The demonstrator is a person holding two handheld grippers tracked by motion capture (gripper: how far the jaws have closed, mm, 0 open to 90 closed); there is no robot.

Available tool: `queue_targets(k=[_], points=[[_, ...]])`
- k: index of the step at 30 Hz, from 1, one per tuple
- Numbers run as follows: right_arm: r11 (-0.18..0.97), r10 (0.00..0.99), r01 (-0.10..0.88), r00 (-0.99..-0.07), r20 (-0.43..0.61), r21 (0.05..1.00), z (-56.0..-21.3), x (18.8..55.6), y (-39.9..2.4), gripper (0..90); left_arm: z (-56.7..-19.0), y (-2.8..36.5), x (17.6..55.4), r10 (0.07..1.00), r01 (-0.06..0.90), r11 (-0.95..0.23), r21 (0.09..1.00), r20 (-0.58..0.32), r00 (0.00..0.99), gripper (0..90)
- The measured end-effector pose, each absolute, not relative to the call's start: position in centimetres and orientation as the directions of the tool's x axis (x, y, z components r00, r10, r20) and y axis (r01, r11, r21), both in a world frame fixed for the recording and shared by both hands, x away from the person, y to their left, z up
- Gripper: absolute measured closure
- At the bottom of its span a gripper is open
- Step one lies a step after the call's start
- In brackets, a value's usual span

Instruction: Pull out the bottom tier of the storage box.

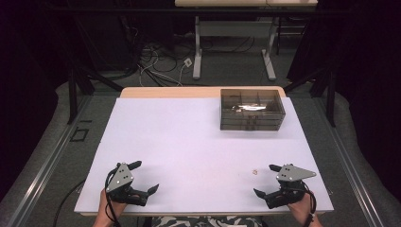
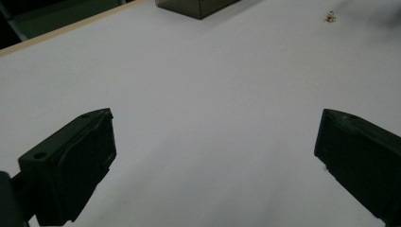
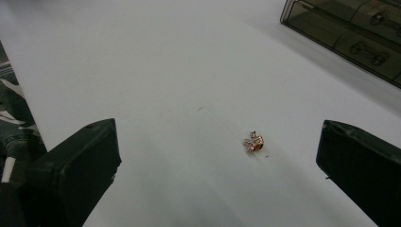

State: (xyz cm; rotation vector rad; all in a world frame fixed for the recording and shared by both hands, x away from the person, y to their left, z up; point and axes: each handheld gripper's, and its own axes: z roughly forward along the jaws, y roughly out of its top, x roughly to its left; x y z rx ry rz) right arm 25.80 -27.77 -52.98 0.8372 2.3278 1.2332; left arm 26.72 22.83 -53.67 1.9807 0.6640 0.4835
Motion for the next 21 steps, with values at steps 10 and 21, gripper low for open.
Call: queue_targets(k=[10,21], points=[[0.444,0.674,0.37,-0.738,-0.032,0.816,-52.9,26.3,-27.7,0.0,-53.6,22.7,26.7,0.628,0.255,-0.4,0.881,0.061,0.776,0.0],[0.435,0.716,0.449,-0.698,0.002,0.78,-52.7,27.9,-27.4,0.0,-53.7,22.8,26.9,0.627,0.254,-0.401,0.88,0.061,0.777,0.0]])
